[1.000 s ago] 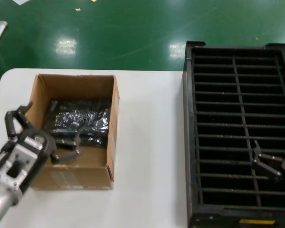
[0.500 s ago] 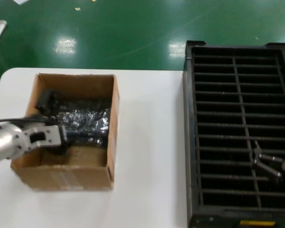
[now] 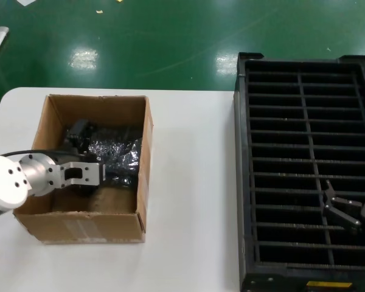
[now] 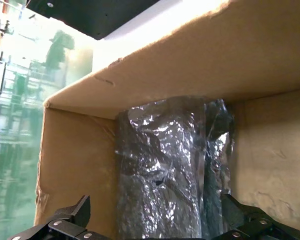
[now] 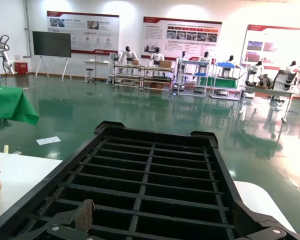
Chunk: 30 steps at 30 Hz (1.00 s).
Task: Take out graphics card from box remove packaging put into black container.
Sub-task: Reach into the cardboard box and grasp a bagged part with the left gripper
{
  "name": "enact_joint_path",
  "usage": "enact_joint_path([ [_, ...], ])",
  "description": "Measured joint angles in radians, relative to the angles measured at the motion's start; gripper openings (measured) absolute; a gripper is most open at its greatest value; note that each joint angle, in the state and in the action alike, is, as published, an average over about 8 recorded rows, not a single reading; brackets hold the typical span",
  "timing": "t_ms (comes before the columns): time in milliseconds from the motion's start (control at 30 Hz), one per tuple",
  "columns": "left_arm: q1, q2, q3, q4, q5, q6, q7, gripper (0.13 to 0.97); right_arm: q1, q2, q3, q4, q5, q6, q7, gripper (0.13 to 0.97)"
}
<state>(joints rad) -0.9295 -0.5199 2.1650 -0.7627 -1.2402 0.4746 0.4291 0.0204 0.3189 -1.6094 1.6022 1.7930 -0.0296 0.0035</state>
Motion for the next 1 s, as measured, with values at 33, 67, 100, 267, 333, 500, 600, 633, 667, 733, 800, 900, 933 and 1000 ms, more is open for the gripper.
enact_joint_path([
  [33,0.002,0.003,-0.004,0.0,0.002,-0.005,0.004,0.935,0.0,0.0,0.0,0.0,0.0,0.0,0.0,0.966],
  [67,0.005,0.006,-0.009,0.0,0.004,-0.009,0.009,0.926,0.0,0.0,0.0,0.0,0.0,0.0,0.0,0.966],
  [100,0.007,0.008,-0.013,0.0,0.006,-0.013,0.013,0.917,0.0,0.0,0.0,0.0,0.0,0.0,0.0,0.966],
  [267,0.016,0.014,-0.032,0.002,0.015,-0.027,0.031,0.879,0.0,0.0,0.0,0.0,0.0,0.0,0.0,0.966],
  [333,0.019,0.016,-0.038,0.004,0.017,-0.032,0.038,0.844,0.0,0.0,0.0,0.0,0.0,0.0,0.0,0.966],
  [500,0.029,0.02,-0.055,0.007,0.016,-0.042,0.056,0.756,0.0,0.0,0.0,0.0,0.0,0.0,0.0,0.966],
  [600,0.037,0.022,-0.065,0.007,0.013,-0.049,0.064,0.713,0.0,0.0,0.0,0.0,0.0,0.0,0.0,0.966],
  [633,0.04,0.023,-0.068,0.007,0.012,-0.051,0.065,0.687,0.0,0.0,0.0,0.0,0.0,0.0,0.0,0.966],
  [667,0.043,0.024,-0.071,0.006,0.011,-0.054,0.067,0.662,0.0,0.0,0.0,0.0,0.0,0.0,0.0,0.966],
  [733,0.048,0.026,-0.076,0.003,0.012,-0.058,0.068,0.61,0.0,0.0,0.0,0.0,0.0,0.0,0.0,0.966],
  [800,0.053,0.026,-0.081,-0.001,0.014,-0.062,0.07,0.559,0.0,0.0,0.0,0.0,0.0,0.0,0.0,0.966],
  [900,0.059,0.027,-0.086,-0.006,0.017,-0.067,0.071,0.533,0.0,0.0,0.0,0.0,0.0,0.0,0.0,0.966],
  [933,0.061,0.027,-0.088,-0.008,0.019,-0.068,0.072,0.533,0.0,0.0,0.0,0.0,0.0,0.0,0.0,0.966],
  [1000,0.064,0.028,-0.091,-0.01,0.02,-0.07,0.073,0.508,0.0,0.0,0.0,0.0,0.0,0.0,0.0,0.966],
])
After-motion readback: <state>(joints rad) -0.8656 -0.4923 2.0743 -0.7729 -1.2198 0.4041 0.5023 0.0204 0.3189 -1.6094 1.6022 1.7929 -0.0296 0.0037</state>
